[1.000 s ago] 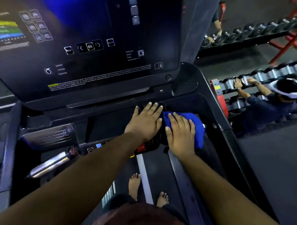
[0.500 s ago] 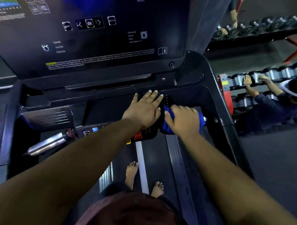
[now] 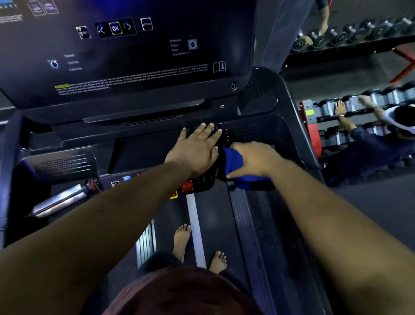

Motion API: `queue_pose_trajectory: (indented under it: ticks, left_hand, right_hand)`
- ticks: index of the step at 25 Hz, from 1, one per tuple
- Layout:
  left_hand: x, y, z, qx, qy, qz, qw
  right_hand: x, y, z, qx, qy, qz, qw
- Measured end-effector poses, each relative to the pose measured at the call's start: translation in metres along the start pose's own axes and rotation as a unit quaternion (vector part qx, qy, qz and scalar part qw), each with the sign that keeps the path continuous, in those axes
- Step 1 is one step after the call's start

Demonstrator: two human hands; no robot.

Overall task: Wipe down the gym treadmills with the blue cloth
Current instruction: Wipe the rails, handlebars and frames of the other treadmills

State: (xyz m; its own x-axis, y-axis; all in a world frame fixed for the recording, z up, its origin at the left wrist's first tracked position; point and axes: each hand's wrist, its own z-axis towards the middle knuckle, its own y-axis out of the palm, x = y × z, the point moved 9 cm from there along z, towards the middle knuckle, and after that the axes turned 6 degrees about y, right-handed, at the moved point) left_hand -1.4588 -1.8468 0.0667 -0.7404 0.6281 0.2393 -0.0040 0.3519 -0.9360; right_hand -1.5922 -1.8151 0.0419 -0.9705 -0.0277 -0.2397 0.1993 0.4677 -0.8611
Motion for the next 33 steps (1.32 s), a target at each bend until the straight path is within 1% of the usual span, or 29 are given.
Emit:
queue_pose_trajectory:
  ticks: [1, 2, 3, 4, 5, 6, 7, 8, 9, 10, 11, 12, 13, 14, 15, 16, 17, 18, 19, 20, 21, 22, 23, 24, 26, 28, 29, 32, 33]
  left_hand:
    - [0.0, 0.001, 0.0, -0.001, -0.002, -0.002, 1.0]
    - [-0.001, 0.002, -0.001, 0.0, -0.004, -0.002, 1.0]
    - [-0.001, 0.003, -0.001, 0.002, -0.006, 0.001, 1.0]
    - [-0.001, 0.002, -0.001, 0.002, -0.003, 0.002, 1.0]
    - [0.0, 0.003, 0.0, 0.0, 0.001, -0.001, 1.0]
    - [-0.001, 0.003, 0.0, 0.001, 0.002, -0.003, 1.0]
    - [-0.001, 0.004, 0.0, 0.004, 0.0, -0.002, 1.0]
    - [-0.001, 0.003, -0.001, 0.005, -0.001, 0.0, 1.0]
    - [-0.001, 0.002, 0.0, 0.005, 0.001, -0.001, 1.0]
    - [-0.002, 0.002, 0.001, 0.002, 0.001, -0.003, 1.0]
    - [-0.002, 0.003, 0.001, 0.002, 0.001, -0.003, 1.0]
    - [-0.002, 0.004, -0.001, 0.005, -0.001, -0.001, 1.0]
    - [-0.001, 0.003, -0.002, 0.009, -0.002, 0.002, 1.0]
    - [-0.001, 0.002, -0.001, 0.012, 0.001, 0.0, 1.0]
    - [-0.002, 0.002, 0.0, 0.011, 0.006, -0.005, 1.0]
    - [-0.003, 0.004, 0.0, 0.009, 0.007, -0.008, 1.0]
    - [-0.003, 0.006, 0.0, 0.009, 0.006, -0.009, 1.0]
    - [-0.003, 0.006, 0.0, 0.01, 0.005, -0.007, 1.0]
    - [-0.003, 0.006, 0.0, 0.011, 0.006, -0.007, 1.0]
    - [-0.003, 0.005, 0.001, 0.012, 0.008, -0.008, 1.0]
    - [-0.003, 0.005, 0.002, 0.011, 0.009, -0.007, 1.0]
    - [-0.003, 0.005, 0.001, 0.011, 0.007, -0.008, 1.0]
    - [-0.003, 0.005, 0.0, 0.01, 0.004, -0.01, 1.0]
    - [-0.003, 0.004, 0.0, 0.01, 0.003, -0.012, 1.0]
    - [-0.002, 0.003, 0.001, 0.01, 0.004, -0.01, 1.0]
    - [-0.002, 0.004, 0.003, 0.011, 0.003, -0.006, 1.0]
    - [-0.002, 0.005, 0.003, 0.009, 0.004, -0.006, 1.0]
    - [-0.002, 0.007, 0.003, 0.0, 0.002, -0.007, 1.0]
    - [-0.001, 0.006, 0.002, -0.001, 0.004, -0.009, 1.0]
  right_hand:
    - [0.001, -0.002, 0.006, -0.073, -0.003, 0.032, 0.997]
    - [-0.001, -0.002, 0.007, -0.079, -0.009, 0.044, 0.996]
    - [-0.001, -0.001, 0.006, -0.034, -0.006, 0.02, 0.999]
    - [0.004, -0.004, 0.002, 0.073, 0.018, -0.01, 0.997]
    - [0.005, 0.001, -0.013, 0.184, 0.037, -0.024, 0.982]
    - [0.005, 0.014, -0.031, 0.263, 0.053, -0.054, 0.962]
    - [0.005, 0.017, -0.04, 0.296, 0.071, -0.067, 0.95]
    - [0.007, 0.014, -0.035, 0.272, 0.074, -0.071, 0.957]
    - [0.013, 0.009, -0.021, 0.197, 0.066, -0.043, 0.977]
    - [0.016, 0.0, -0.011, 0.102, 0.06, 0.008, 0.993]
    - [0.022, -0.004, -0.004, 0.015, 0.069, 0.033, 0.997]
    - [0.026, -0.002, 0.0, -0.015, 0.065, 0.034, 0.997]
    - [0.026, -0.001, -0.003, 0.009, 0.057, 0.024, 0.998]
    - [0.029, -0.001, -0.01, 0.096, 0.071, 0.0, 0.993]
    - [0.031, 0.005, -0.023, 0.205, 0.091, -0.026, 0.974]
    - [0.029, 0.019, -0.04, 0.277, 0.111, -0.062, 0.952]
    - [0.029, 0.029, -0.052, 0.323, 0.13, -0.085, 0.934]
    - [0.032, 0.027, -0.05, 0.32, 0.13, -0.085, 0.935]
    - [0.037, 0.019, -0.039, 0.269, 0.112, -0.071, 0.954]
    - [0.041, 0.007, -0.027, 0.18, 0.087, -0.03, 0.979]
    - [0.043, 0.001, -0.017, 0.072, 0.073, 0.005, 0.995]
    - [0.045, -0.002, -0.011, -0.003, 0.071, 0.016, 0.997]
    - [0.046, -0.001, -0.01, -0.027, 0.073, 0.022, 0.997]
    - [0.044, -0.002, -0.012, 0.001, 0.073, 0.017, 0.997]
    - [0.035, 0.001, -0.028, 0.184, 0.098, -0.03, 0.978]
    - [0.009, 0.012, -0.04, 0.288, 0.105, -0.053, 0.95]
    - [0.001, 0.011, -0.032, 0.277, 0.097, -0.051, 0.955]
    - [-0.007, -0.003, -0.004, 0.136, 0.052, -0.01, 0.989]
    - [-0.004, -0.002, -0.003, 0.135, 0.054, 0.006, 0.989]
